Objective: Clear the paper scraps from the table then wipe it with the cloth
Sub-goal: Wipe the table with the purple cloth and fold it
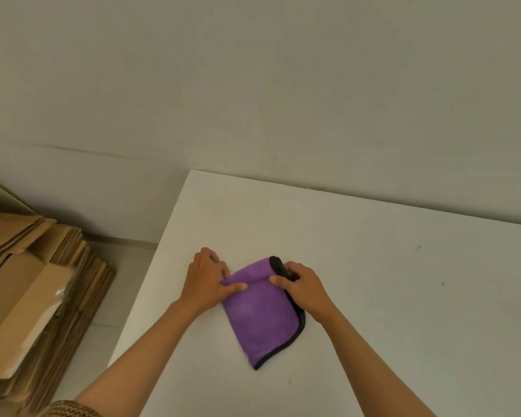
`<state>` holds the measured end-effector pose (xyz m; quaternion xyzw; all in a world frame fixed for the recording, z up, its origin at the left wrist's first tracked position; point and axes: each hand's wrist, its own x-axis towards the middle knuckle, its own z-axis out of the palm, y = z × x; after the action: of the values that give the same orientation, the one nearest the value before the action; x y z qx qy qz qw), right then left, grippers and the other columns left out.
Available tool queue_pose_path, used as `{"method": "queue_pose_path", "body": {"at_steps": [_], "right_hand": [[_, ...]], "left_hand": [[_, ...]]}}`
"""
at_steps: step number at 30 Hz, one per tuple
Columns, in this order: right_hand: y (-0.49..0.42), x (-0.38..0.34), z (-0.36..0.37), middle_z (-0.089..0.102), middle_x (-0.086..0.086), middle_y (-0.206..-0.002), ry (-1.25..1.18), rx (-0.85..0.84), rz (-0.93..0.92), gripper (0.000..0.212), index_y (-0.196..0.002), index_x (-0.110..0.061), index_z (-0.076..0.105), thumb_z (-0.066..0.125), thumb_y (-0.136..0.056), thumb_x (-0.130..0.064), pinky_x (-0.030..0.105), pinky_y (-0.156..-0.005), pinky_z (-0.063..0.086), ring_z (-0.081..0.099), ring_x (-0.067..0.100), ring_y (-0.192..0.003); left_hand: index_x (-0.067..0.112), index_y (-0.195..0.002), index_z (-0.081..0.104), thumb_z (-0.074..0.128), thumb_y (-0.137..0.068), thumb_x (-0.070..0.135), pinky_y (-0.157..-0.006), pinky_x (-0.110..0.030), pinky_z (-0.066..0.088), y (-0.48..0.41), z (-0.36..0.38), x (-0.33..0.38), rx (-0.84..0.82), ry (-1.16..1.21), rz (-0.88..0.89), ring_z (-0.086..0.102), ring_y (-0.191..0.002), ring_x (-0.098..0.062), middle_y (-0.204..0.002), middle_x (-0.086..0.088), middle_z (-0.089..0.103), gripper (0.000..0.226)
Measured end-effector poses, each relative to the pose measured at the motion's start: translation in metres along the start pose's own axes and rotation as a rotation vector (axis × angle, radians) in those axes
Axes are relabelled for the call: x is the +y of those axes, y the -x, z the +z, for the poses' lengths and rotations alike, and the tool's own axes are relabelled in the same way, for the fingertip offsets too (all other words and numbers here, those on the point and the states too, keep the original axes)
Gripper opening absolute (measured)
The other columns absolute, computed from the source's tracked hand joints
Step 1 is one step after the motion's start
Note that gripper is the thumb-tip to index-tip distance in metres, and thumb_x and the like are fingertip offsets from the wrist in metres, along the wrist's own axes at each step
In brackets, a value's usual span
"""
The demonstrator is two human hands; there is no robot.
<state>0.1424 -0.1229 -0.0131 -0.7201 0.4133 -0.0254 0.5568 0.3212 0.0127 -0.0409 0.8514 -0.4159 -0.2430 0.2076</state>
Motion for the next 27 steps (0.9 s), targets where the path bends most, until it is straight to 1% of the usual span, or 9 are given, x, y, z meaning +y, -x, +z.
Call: {"method": "queue_pose_path", "body": {"at_steps": [2, 4, 6, 8, 11, 15, 21, 25, 27], "right_hand": [[0.006, -0.008, -0.009, 0.065, 0.004, -0.095, -0.17, -0.022, -0.018, 0.014, -0.091, -0.021, 0.062, 0.064, -0.086, -0.034, 0.033, -0.077, 0.051, 0.062, 0.022, -0.091], [0.008, -0.015, -0.018, 0.067, 0.003, -0.103, -0.317, -0.034, -0.021, 0.02, -0.103, -0.022, 0.062, 0.061, -0.088, -0.036, 0.035, -0.083, 0.053, 0.064, 0.022, -0.097], [0.008, -0.023, -0.022, 0.068, 0.001, -0.108, -0.45, -0.028, -0.033, 0.024, -0.11, -0.026, 0.06, 0.059, -0.088, -0.035, 0.036, -0.087, 0.055, 0.065, 0.021, -0.099], [0.003, -0.03, -0.024, 0.068, 0.0, -0.111, -0.564, 0.007, -0.038, 0.025, -0.113, -0.031, 0.059, 0.058, -0.088, -0.035, 0.038, -0.088, 0.054, 0.065, 0.02, -0.101], [-0.01, -0.039, -0.026, 0.066, -0.001, -0.115, -0.63, 0.074, -0.037, 0.03, -0.119, -0.033, 0.055, 0.056, -0.09, -0.038, 0.04, -0.088, 0.054, 0.065, 0.02, -0.103], [-0.037, -0.053, -0.02, 0.062, -0.004, -0.118, -0.624, 0.14, -0.002, 0.035, -0.125, -0.036, 0.048, 0.053, -0.091, -0.043, 0.042, -0.09, 0.053, 0.062, 0.017, -0.105], [-0.087, -0.082, 0.008, 0.055, -0.005, -0.108, -0.452, 0.181, 0.073, 0.058, -0.137, -0.022, 0.034, 0.053, -0.085, -0.003, 0.026, -0.072, 0.051, 0.056, 0.01, -0.088], [-0.118, -0.097, 0.027, 0.047, 0.002, -0.133, -0.332, 0.282, -0.003, 0.064, -0.142, -0.027, 0.026, 0.054, -0.089, -0.006, 0.034, -0.095, 0.049, 0.051, 0.018, -0.115], [-0.132, -0.099, 0.034, 0.043, 0.005, -0.139, -0.234, 0.326, -0.086, 0.064, -0.143, -0.026, 0.026, 0.055, -0.088, -0.008, 0.041, -0.103, 0.043, 0.045, 0.022, -0.124]], "left_hand": [[0.016, -0.069, 0.059, 0.075, -0.056, 0.062, -0.075, -0.026, 0.041, -0.004, -0.016, 0.01, -0.091, 0.39, -0.043, 0.054, -0.087, -0.015, -0.088, 0.003, 0.058, 0.05], [0.011, -0.076, 0.06, 0.079, -0.056, 0.053, -0.072, -0.026, 0.046, -0.006, -0.031, 0.023, -0.156, 0.774, -0.101, 0.062, -0.08, -0.016, -0.079, 0.001, 0.066, 0.051], [0.011, -0.093, 0.065, 0.079, -0.064, 0.047, -0.078, -0.026, 0.05, -0.009, -0.038, 0.034, -0.234, 1.048, -0.147, 0.064, -0.089, -0.018, -0.09, 0.0, 0.07, 0.048], [0.013, -0.113, 0.064, 0.072, -0.076, 0.041, -0.09, -0.035, 0.049, -0.014, -0.041, 0.039, -0.361, 1.24, -0.206, 0.062, -0.103, -0.022, -0.11, -0.004, 0.069, 0.047], [0.029, -0.125, 0.054, 0.068, -0.082, 0.029, -0.088, -0.044, 0.052, -0.023, -0.043, 0.04, -0.497, 1.167, -0.207, 0.062, -0.109, -0.028, -0.12, -0.003, 0.064, 0.045], [0.035, -0.127, 0.046, 0.058, -0.091, 0.024, -0.077, -0.039, 0.055, -0.044, -0.057, 0.039, -0.352, 0.993, -0.216, 0.064, -0.102, -0.027, -0.117, -0.002, 0.063, 0.04], [0.032, -0.123, 0.049, 0.051, -0.095, 0.02, -0.064, -0.032, 0.051, -0.095, -0.08, 0.014, -0.187, 0.845, -0.248, 0.063, -0.093, -0.019, -0.111, 0.0, 0.063, 0.031], [0.031, -0.117, 0.051, 0.05, -0.095, 0.013, -0.063, -0.029, 0.049, -0.126, -0.087, -0.003, 0.006, 0.811, -0.276, 0.061, -0.087, -0.024, -0.098, -0.007, 0.063, 0.029], [0.028, -0.126, 0.048, 0.051, -0.094, 0.015, -0.071, -0.032, 0.049, -0.139, -0.088, -0.01, 0.096, 0.783, -0.298, 0.059, -0.091, -0.025, -0.108, -0.013, 0.061, 0.035]]}}
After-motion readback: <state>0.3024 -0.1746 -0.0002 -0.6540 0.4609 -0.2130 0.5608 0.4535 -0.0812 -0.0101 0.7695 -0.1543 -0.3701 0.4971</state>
